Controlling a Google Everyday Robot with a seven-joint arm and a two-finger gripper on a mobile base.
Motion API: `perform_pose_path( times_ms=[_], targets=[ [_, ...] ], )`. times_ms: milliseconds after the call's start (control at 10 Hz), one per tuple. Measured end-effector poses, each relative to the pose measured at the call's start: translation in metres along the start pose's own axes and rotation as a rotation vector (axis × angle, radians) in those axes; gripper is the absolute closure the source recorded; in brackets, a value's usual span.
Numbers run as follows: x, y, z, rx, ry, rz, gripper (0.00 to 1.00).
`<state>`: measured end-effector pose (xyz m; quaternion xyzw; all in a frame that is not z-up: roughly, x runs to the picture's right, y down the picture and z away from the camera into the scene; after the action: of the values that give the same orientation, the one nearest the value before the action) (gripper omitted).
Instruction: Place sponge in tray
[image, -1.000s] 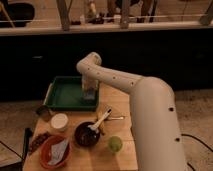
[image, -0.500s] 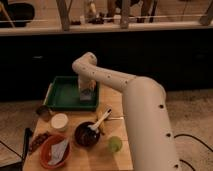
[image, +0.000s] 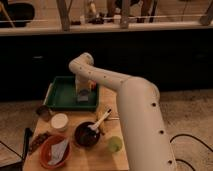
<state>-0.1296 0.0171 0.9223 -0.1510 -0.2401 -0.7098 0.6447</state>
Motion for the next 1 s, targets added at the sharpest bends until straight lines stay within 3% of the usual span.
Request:
perform_pose_path(
  times_ms=[700, 1000],
  targets=[
    [-0.0011, -0.0049, 0.0056, 0.005, -0.027, -0.004, 0.99],
    [-0.0015, -0.0068, 0.0067, 0.014, -0.04, -0.013, 0.71]
  ],
)
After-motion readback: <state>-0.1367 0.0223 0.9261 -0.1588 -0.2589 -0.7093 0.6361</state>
